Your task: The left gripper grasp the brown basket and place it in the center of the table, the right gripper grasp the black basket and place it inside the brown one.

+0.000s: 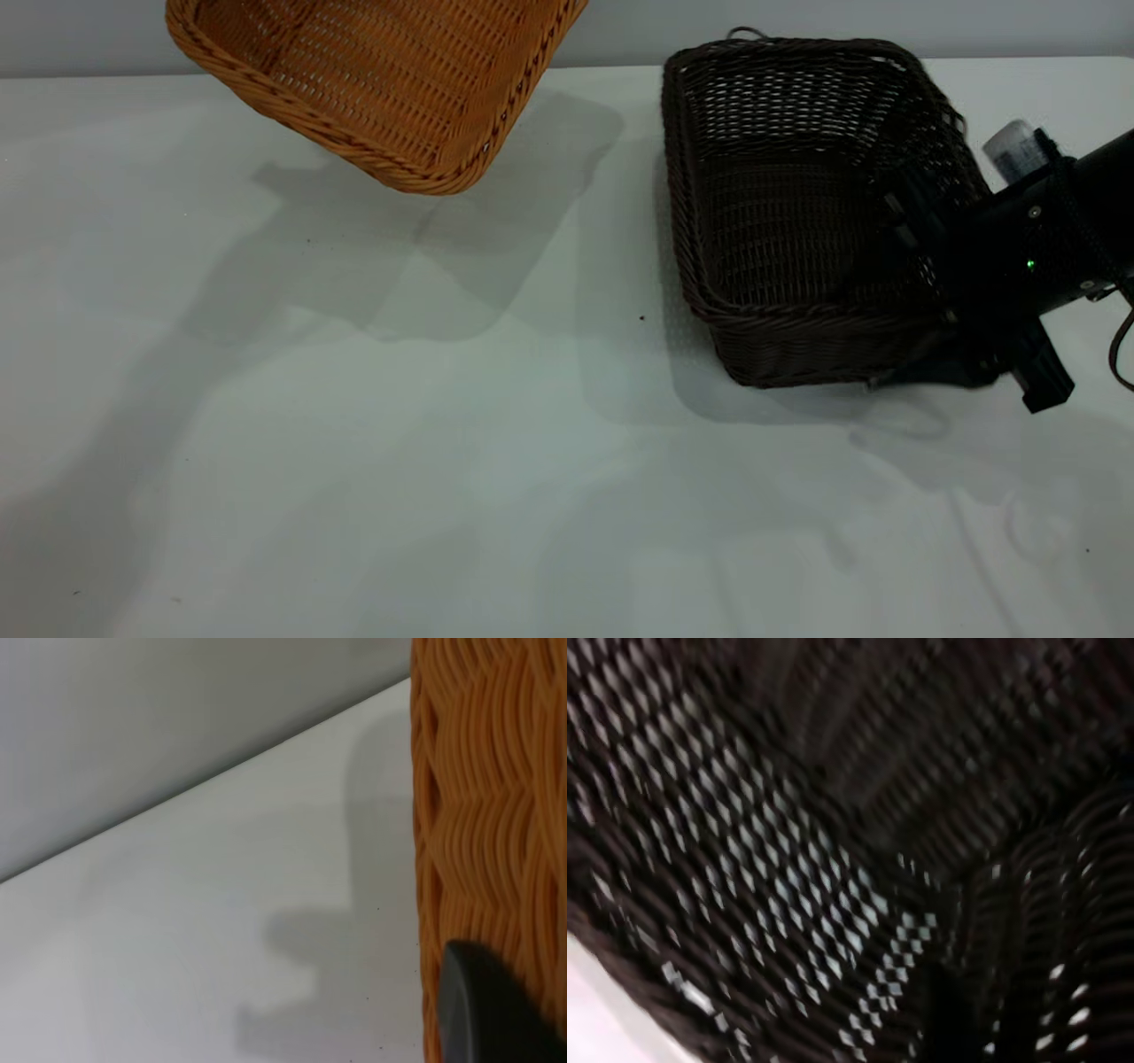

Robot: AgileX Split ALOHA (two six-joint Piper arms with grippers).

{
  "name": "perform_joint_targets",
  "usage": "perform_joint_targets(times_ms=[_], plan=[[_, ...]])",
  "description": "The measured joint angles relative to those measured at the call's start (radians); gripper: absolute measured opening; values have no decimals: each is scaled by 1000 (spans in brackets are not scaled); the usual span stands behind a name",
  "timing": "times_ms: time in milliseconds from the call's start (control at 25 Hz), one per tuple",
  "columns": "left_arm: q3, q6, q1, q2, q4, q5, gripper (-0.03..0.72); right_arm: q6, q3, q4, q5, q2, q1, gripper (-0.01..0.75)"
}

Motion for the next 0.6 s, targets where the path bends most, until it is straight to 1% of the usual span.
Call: perform_joint_targets(times_ms=[120, 160, 240, 400, 480, 600], plan=[[0, 24, 0, 0, 0, 2, 78, -9, -5, 17, 2, 0, -37, 129], [0, 38, 0, 0, 0, 3, 78, -26, -7, 9, 2, 0, -61, 93], [0, 70, 0, 0, 0, 24, 78, -70, -5, -55, 5, 0, -122, 80], [0, 173, -2, 0, -15, 117, 78, -100, -2, -95, 58, -26, -289, 78], [0, 284, -7, 0, -52, 168, 78, -111, -5, -115, 103, -71, -384, 79], [0, 511, -28, 1, -160, 268, 78, -110, -13, -169, 176, -165, -495, 79]])
